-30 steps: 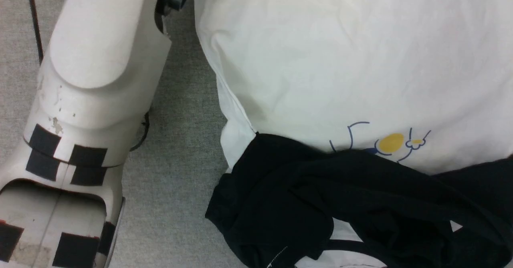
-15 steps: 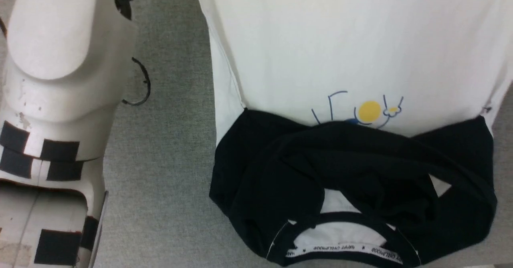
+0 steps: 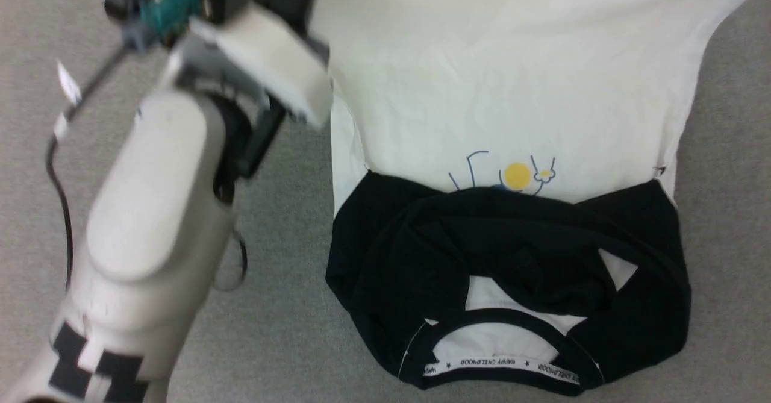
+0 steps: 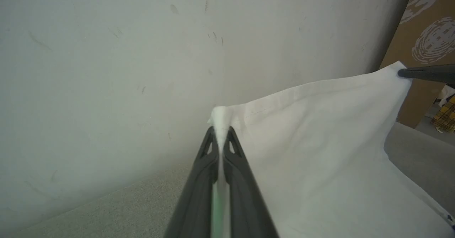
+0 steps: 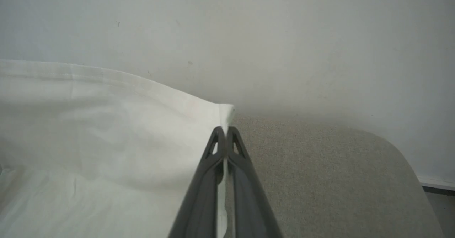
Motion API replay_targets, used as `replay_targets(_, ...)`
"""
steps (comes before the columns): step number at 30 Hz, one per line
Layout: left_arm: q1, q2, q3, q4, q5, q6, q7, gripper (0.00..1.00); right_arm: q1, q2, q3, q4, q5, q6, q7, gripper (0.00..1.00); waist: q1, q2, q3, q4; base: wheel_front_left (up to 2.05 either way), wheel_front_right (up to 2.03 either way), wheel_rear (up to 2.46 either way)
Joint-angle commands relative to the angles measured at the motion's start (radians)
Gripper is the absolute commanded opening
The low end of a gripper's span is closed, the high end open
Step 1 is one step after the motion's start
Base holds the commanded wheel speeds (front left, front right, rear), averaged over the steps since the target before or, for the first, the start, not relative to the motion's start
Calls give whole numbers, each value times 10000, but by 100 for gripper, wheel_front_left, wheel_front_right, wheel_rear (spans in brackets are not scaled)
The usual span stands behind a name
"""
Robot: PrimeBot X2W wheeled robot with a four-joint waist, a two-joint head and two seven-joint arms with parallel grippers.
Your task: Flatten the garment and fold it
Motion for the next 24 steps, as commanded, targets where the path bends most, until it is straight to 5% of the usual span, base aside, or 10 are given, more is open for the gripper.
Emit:
replay_targets(1,599,145,-52,-302,-87,-64,-90,0,502,-4,-90,-219,147,-21,-68,0,2,-1,-1202,86,0,0,0)
replay_targets(10,4791,1003,-432,-3105,-262,428,-331,0,4809,766,-1702,-2524,515,-21,-31,0,2,-1,-2760,174,0,0,0)
replay_targets(17,7270,1815,-695,-4510,79,896,-518,0,7865,2401,-3417,-4274,303,-21,278,0,2,-1,-3399,157,0,0,0)
replay_targets(24,9394,1817,-1110,-4943,-340,1292,-743,0,10111,3960,-4302,-5225,137,-21,784,0,2,-1,-3685,147,0,0,0)
